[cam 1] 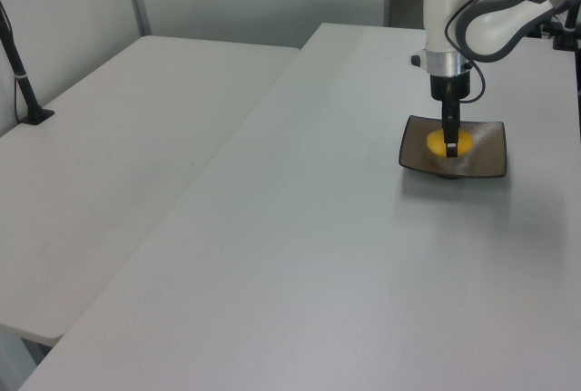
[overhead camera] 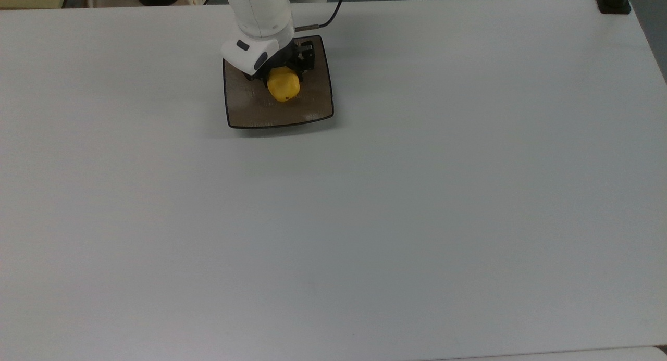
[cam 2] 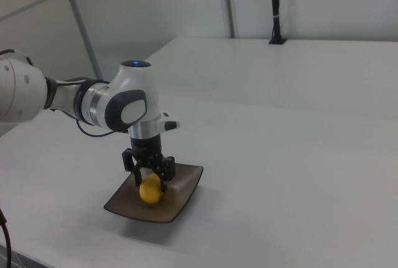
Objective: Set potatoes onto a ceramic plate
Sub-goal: 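Lower the potato onto the plate and open the gripper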
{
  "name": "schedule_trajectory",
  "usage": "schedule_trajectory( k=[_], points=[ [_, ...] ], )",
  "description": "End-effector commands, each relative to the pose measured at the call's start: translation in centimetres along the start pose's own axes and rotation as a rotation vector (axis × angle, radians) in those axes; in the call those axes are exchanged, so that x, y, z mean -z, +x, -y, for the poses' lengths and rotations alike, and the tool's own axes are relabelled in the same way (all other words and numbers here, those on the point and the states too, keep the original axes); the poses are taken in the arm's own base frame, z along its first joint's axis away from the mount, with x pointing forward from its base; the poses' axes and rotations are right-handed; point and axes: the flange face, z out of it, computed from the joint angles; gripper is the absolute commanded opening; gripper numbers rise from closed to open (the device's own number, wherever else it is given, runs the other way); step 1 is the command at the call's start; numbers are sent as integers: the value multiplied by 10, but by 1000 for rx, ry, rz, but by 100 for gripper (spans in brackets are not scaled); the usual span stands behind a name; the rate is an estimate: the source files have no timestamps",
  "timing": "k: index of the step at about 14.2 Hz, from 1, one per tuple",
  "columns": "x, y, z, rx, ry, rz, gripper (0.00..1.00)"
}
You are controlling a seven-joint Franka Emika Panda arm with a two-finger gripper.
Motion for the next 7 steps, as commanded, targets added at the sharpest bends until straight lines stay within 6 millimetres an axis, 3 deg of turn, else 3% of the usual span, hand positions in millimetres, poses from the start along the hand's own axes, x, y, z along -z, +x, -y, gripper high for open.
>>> schedule_trajectory(
  k=[1, 4, 7],
  points=[
    [6, -1, 3, -15, -3, -17, 100],
    [36, 0, 4, -34, -11, -56, 100],
    [97, 6, 7, -83, -11, -76, 100]
  ],
)
